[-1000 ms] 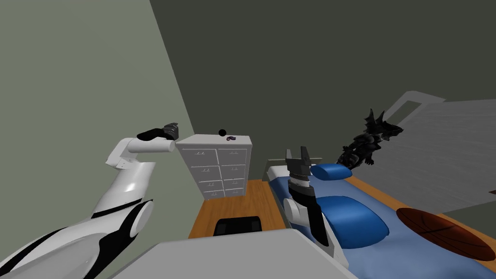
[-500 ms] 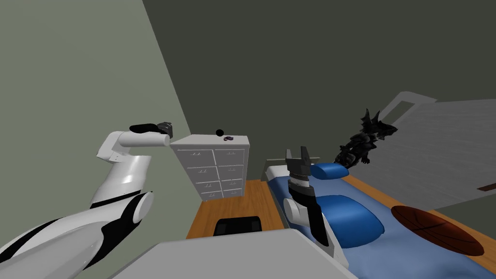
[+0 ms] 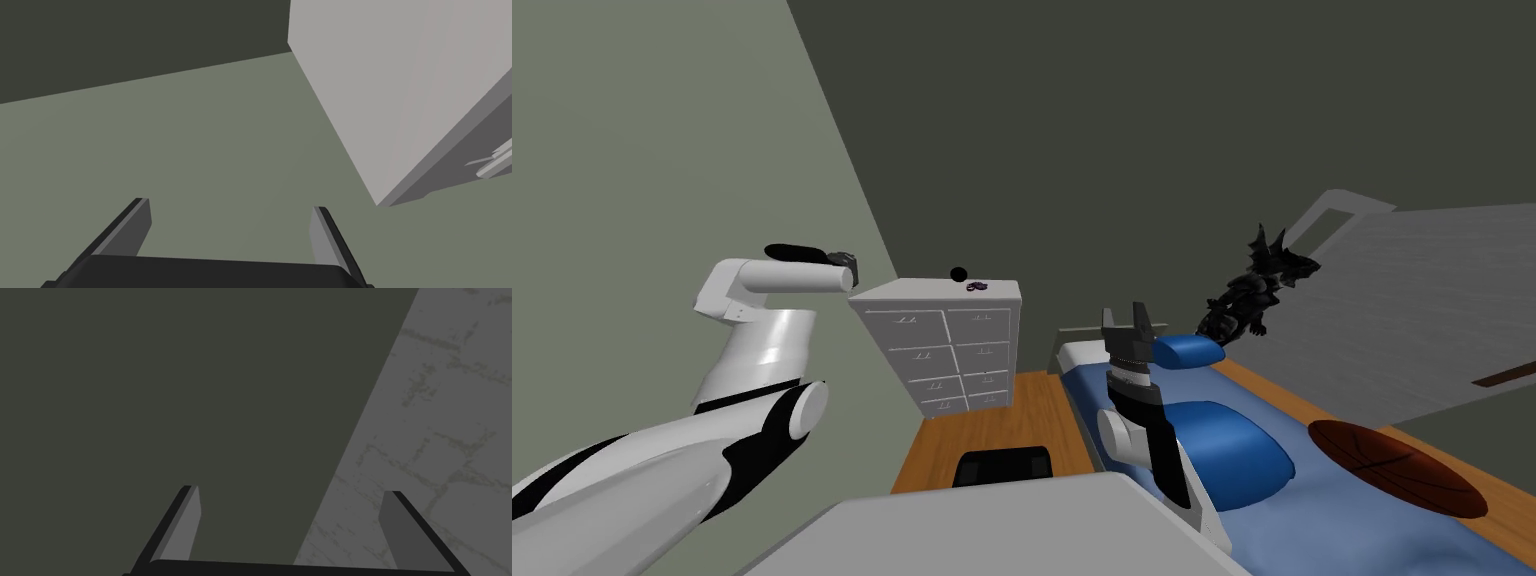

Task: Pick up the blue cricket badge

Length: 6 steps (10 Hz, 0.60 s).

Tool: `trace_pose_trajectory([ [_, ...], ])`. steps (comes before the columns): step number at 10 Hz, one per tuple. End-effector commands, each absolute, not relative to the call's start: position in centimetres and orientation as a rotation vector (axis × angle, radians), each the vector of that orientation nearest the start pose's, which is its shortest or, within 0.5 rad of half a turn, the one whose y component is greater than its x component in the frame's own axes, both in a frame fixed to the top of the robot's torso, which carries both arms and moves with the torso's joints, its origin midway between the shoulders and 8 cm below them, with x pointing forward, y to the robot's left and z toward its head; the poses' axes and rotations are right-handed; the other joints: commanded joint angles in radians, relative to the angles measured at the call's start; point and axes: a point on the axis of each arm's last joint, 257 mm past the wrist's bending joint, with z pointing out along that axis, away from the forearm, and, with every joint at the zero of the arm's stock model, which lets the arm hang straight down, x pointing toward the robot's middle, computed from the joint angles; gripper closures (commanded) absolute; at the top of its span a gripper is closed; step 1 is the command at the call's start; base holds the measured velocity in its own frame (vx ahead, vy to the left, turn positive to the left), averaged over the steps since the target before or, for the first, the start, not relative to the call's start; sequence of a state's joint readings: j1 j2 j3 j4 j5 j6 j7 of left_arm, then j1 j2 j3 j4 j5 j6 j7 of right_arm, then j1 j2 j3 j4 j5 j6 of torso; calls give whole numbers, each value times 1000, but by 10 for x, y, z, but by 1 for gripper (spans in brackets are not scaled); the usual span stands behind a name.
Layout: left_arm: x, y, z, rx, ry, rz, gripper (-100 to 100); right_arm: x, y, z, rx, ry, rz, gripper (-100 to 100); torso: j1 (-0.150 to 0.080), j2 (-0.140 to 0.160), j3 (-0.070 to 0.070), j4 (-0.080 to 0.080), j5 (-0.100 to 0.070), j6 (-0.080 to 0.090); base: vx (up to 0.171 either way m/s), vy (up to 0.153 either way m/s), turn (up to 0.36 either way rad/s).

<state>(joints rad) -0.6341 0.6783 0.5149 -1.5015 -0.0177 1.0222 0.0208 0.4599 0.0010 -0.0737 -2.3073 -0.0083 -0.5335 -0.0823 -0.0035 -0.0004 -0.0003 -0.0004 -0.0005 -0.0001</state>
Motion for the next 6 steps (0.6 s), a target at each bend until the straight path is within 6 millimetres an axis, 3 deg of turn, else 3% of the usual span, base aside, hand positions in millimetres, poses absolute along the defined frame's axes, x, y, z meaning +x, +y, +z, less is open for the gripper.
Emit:
trace_pose_trajectory([
  [1, 544, 641, 63, -1568, 911, -476, -100, 330, -296, 57, 602, 515, 1347, 0, 0, 0, 0, 0, 0, 0, 26, -83, -81],
  [2, 543, 643, 51, -1608, 926, -459, -100, 330, -296, 57, 602, 515, 1347, 0, -2, -1, 0, 0, -1, 1, 30, -78, -46],
  [3, 542, 643, 48, -1617, 929, -454, -100, 330, -296, 57, 602, 515, 1347, 0, -2, -1, -1, 0, 0, 0, 16, -28, 8],
  [4, 534, 658, 57, -1668, 896, -444, -100, 330, -296, 57, 602, 515, 1347, 0, 0, -1, 0, 0, 0, 0, 44, -57, -95],
  [6, 531, 658, 46, -1706, 910, -427, -100, 330, -296, 57, 602, 515, 1347, 0, -1, -1, -1, 0, 0, 0, 18, -49, -24],
])
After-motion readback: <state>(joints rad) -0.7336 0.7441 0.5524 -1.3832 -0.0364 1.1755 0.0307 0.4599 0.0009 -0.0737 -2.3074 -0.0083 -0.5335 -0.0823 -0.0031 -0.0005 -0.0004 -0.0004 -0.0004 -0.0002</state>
